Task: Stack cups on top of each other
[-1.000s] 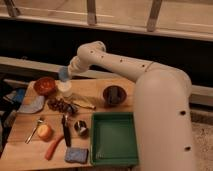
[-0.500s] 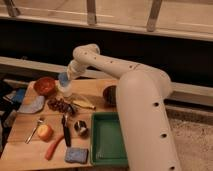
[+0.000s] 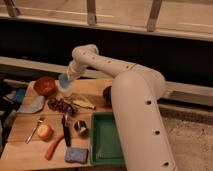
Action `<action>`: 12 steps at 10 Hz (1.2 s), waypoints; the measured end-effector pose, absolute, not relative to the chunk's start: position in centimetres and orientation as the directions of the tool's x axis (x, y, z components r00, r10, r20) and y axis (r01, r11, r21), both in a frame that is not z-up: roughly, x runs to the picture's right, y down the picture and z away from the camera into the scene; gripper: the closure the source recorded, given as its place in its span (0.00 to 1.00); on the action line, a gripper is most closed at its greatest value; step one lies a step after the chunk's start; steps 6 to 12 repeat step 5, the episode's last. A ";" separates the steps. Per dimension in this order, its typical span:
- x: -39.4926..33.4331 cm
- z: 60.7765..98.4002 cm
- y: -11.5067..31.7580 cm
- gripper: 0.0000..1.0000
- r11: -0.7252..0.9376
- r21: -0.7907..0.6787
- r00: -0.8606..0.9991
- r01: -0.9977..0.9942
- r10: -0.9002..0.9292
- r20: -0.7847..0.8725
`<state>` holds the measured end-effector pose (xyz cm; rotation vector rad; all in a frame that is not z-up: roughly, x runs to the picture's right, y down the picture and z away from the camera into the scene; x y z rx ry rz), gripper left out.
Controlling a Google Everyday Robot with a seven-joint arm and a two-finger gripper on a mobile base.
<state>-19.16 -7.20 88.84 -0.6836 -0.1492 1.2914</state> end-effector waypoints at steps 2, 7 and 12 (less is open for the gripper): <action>-19.2 89.0 -6.9 0.36 0.110 -0.546 0.299 -0.830 0.915 -0.271; -19.2 89.0 -6.9 0.36 0.110 -0.547 0.299 -0.830 0.915 -0.271; -19.2 89.0 -6.9 0.36 0.110 -0.547 0.299 -0.830 0.915 -0.271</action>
